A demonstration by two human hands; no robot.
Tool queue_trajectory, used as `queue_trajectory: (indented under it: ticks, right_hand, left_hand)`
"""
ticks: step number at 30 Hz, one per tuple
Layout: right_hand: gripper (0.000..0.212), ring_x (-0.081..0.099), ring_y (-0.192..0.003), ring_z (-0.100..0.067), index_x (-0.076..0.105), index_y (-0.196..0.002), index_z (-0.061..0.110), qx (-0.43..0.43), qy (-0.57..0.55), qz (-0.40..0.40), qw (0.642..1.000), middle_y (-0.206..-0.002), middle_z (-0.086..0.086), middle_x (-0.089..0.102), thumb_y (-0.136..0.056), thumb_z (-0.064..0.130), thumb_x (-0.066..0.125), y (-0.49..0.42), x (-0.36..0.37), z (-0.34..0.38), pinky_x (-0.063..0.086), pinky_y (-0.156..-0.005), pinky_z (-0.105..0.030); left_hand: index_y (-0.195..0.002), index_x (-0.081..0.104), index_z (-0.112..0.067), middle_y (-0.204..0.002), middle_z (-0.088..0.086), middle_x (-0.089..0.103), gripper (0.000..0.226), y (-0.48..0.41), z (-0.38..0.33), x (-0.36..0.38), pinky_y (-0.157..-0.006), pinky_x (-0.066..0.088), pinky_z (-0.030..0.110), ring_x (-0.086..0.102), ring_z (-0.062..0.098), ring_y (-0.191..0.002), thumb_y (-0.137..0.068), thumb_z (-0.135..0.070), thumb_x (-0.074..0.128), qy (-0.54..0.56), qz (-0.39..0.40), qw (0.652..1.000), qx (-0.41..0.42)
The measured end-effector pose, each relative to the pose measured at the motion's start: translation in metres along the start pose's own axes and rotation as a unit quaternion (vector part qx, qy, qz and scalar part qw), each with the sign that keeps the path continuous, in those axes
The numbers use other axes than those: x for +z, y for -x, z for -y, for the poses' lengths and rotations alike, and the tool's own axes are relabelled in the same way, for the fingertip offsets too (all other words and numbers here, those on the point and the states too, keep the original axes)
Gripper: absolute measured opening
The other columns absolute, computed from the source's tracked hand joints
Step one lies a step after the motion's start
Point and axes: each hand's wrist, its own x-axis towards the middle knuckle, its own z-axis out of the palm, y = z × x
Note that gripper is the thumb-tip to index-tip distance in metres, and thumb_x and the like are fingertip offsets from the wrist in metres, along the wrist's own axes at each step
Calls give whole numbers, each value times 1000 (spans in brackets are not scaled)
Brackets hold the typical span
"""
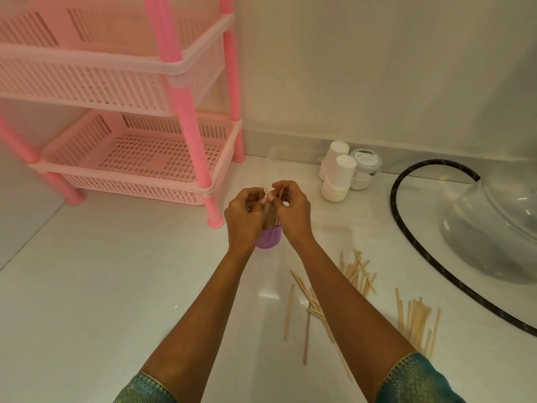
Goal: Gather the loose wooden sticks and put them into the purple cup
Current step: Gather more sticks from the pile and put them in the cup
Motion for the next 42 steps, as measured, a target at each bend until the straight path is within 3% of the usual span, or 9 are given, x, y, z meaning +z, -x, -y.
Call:
queue_trajectory:
  ticks: [7, 18, 26, 31, 35, 37, 40, 42]
  right_hand:
    - [21, 61, -83, -1, 62, -104, 13, 5, -19, 7, 1000, -91, 5, 65, -88, 0, 58, 1, 4, -1, 50, -72, -8]
    - [28, 66, -86, -12, 60, -99, 12, -1, -29, -3, 1000, -92, -2, 68, -86, -10, 50, 0, 1, 2, 53, -74, -14]
    - [24, 67, -89, -18, 61, -96, 11, -24, -74, -26, 997, -89, -8, 70, -85, -9, 53, 1, -23, -1, 54, -80, -23]
    - [29, 68, -90, -21, 63, -91, 19, 8, -75, -43, 996, -86, -3, 70, -84, -8, 56, 16, -52, -21, 55, -89, -35]
    - [23, 68, -88, -18, 65, -92, 16, 43, -37, -59, 997, -87, -4, 70, -84, -5, 59, 35, -73, -38, 55, -87, -33]
    - [19, 66, -85, -13, 66, -90, 15, 56, -1, -64, 996, -86, -1, 70, -84, -3, 61, 46, -81, -45, 53, -83, -27]
    - [15, 62, -82, -3, 68, -89, 14, 72, 82, -55, 992, -86, 4, 68, -85, 1, 62, 62, -92, -56, 47, -78, -19]
    - [16, 62, -86, -7, 69, -91, 16, 76, 140, -30, 987, -90, 3, 68, -86, 2, 62, 72, -98, -64, 50, -81, -24]
  left_hand:
    - [-109, 68, -9, -99, 0, 70, 21, 0, 5, -4, -88, 56, 27, 66, 14, -94, -91, -3, 60, -9, 0, 1000, 7]
    - [-107, 69, -6, -102, 5, 71, 22, 2, 7, -7, -91, 56, 39, 67, 17, -98, -91, 0, 56, 7, -17, 1000, 10]
    - [-104, 69, -6, -97, 1, 70, 16, 21, 7, -11, -80, 57, 18, 67, 15, -94, -91, -3, 60, 8, -42, 998, 52]
    - [-102, 70, -7, -99, 0, 72, 17, 54, 18, -7, -80, 56, 18, 67, 10, -93, -89, -1, 63, -3, -52, 996, 67]
    - [-100, 69, -10, -94, -3, 71, 15, 88, 33, 1, -79, 55, 17, 65, 5, -87, -87, -3, 66, -45, -17, 996, 72]
    - [-101, 67, -16, -95, -8, 69, 15, 103, 39, 6, -81, 54, 18, 66, 6, -89, -88, -9, 67, -84, 18, 996, 32]
    - [-113, 63, -22, -113, -9, 66, 23, 119, 46, 12, -86, 47, 18, 63, 9, -103, -90, -25, 65, -194, 105, 974, -49]
    - [-121, 59, -24, -125, -7, 59, 31, 126, 48, 14, -92, 44, 21, 57, 11, -111, -92, -34, 60, -279, 153, 946, -64]
